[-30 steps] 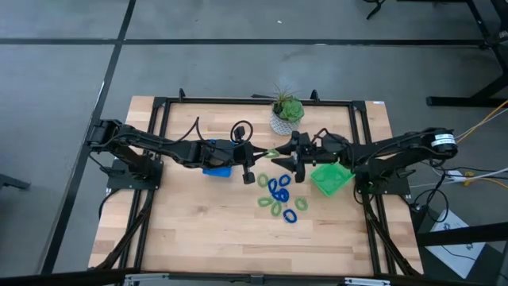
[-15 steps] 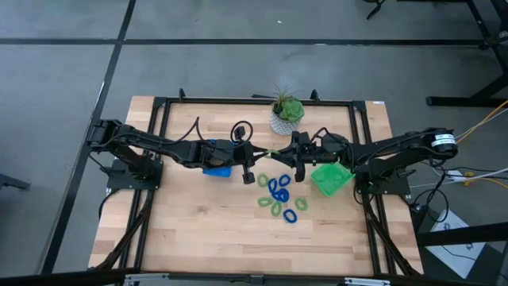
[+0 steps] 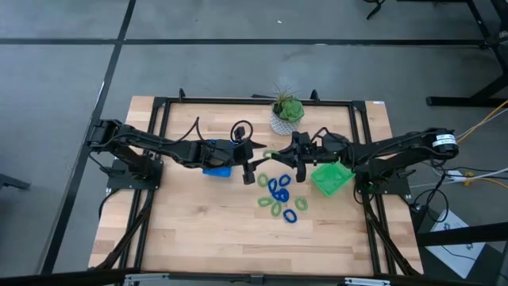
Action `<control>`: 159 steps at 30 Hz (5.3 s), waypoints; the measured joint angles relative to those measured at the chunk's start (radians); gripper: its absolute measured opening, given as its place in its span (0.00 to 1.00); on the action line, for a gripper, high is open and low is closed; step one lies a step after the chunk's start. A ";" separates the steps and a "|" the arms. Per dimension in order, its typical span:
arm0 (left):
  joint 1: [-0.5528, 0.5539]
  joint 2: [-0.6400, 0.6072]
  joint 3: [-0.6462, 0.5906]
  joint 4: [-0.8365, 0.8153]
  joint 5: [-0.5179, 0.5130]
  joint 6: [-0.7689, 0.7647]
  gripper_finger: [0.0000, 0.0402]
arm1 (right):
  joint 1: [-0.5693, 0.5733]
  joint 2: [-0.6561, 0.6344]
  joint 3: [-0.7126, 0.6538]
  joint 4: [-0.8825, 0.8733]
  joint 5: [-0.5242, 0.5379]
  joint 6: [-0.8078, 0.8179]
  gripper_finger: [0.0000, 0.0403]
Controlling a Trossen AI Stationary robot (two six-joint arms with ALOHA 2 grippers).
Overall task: Sort items
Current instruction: Put the green spring keychain into the green bin
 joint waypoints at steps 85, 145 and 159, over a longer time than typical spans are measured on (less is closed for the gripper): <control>-0.021 0.000 0.000 -0.054 -0.002 -0.002 0.53 | 0.000 -0.561 -0.001 -1.701 -0.068 0.501 0.14; -0.019 0.029 -0.001 -0.134 0.069 -0.061 0.53 | 0.053 -0.199 -0.001 -0.894 -0.023 0.218 0.31; -0.019 0.029 -0.001 -0.136 0.069 -0.061 0.53 | 0.063 -0.015 -0.001 -0.714 -0.140 0.050 0.27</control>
